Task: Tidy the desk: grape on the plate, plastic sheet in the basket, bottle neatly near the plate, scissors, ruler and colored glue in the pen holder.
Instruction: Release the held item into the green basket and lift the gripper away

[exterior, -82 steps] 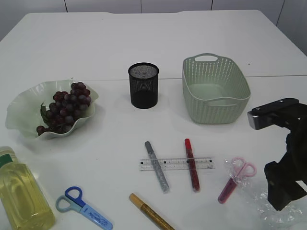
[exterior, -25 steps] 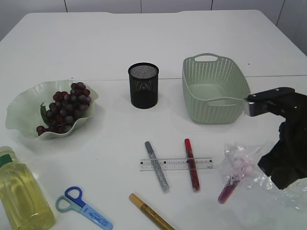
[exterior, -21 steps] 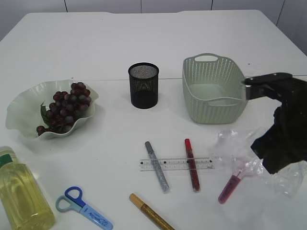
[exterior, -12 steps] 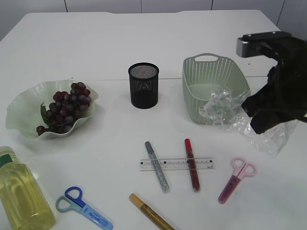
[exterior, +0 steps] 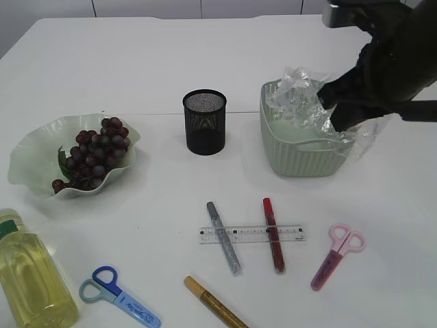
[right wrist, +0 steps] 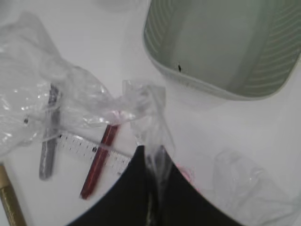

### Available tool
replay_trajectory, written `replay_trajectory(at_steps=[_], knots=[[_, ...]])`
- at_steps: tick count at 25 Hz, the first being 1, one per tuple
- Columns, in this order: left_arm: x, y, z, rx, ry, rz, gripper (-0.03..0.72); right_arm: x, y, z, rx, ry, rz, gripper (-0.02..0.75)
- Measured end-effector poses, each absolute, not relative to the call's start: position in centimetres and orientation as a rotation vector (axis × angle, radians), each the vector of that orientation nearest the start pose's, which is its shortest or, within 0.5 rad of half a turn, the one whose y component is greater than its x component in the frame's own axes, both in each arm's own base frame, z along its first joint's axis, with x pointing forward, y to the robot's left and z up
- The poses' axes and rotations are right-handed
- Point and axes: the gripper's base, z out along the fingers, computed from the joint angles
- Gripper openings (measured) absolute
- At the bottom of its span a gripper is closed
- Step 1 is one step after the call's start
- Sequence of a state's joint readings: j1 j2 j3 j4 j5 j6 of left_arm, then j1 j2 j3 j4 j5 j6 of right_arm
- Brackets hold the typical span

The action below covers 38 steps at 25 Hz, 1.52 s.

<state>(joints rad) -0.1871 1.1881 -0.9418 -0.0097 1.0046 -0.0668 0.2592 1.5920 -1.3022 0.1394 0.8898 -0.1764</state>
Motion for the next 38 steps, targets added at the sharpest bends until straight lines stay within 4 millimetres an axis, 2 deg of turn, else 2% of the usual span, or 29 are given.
replay_trajectory(at_steps=[12,18,24,28,34,38], knots=[[21.3,-4.4,29.8,0.142,2.739,-0.132,0.486,42.4,7.6,26.8,-0.208,2.579,0.347,-0.015],[21.3,-4.5,29.8,0.137,2.739,-0.144,0.483,45.8,7.7,24.5,-0.174,2.537,0.342,-0.015],[21.3,-4.5,29.8,0.136,2.740,-0.147,0.479,47.3,7.8,21.5,-0.152,2.543,0.329,-0.015],[21.3,-4.5,29.8,0.136,2.740,-0.147,0.478,47.5,7.8,21.0,-0.149,2.547,0.327,0.018],[21.3,-4.5,29.8,0.136,2.740,-0.147,0.478,47.5,7.8,21.0,-0.149,2.547,0.327,0.165],[21.3,-4.5,29.8,0.136,2.740,-0.147,0.477,47.5,7.7,21.0,-0.147,2.547,0.326,0.354]])
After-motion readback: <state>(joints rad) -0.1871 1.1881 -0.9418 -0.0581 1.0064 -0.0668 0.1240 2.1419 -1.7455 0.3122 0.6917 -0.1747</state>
